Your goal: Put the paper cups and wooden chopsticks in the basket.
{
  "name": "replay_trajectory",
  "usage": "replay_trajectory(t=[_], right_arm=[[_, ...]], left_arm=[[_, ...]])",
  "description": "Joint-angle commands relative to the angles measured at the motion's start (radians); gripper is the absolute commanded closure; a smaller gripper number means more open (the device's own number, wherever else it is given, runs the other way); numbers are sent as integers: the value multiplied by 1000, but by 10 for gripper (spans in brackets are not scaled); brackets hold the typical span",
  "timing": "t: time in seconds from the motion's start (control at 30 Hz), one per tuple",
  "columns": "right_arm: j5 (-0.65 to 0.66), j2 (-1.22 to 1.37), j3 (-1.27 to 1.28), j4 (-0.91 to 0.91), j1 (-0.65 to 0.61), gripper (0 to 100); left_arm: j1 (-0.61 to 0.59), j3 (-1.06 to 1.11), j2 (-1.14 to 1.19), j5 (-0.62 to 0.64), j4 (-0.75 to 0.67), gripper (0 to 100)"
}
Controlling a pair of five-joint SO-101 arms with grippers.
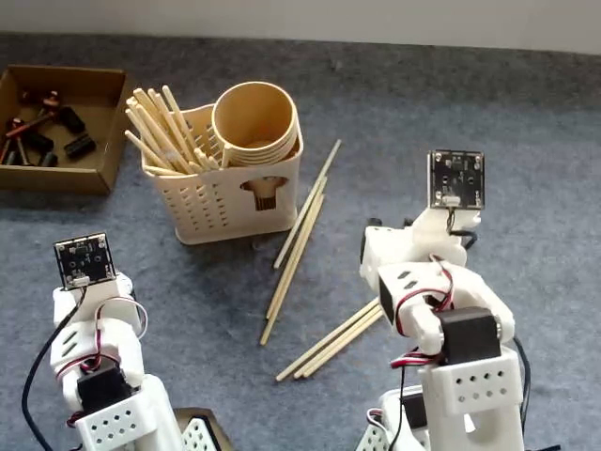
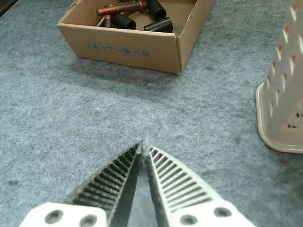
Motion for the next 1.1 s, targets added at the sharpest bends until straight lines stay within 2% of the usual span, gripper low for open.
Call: replay_trajectory(t=[0.0,0.13,0.47,0.63,1.07], right_arm=[[-11,-5,44,4,38,836],[-14,85,71,53,74,836],[-203,526,-22,94,133,832],[-226,659,-24,84,162,832],[-227,874,-24,-131,214,832]], left_arm=[[27,-2,-12,-8,-20,986],[27,-2,-12,-8,-20,986],[27,-2,-12,-8,-20,986],[27,-2,-12,-8,-20,986],[27,-2,-12,-8,-20,986]])
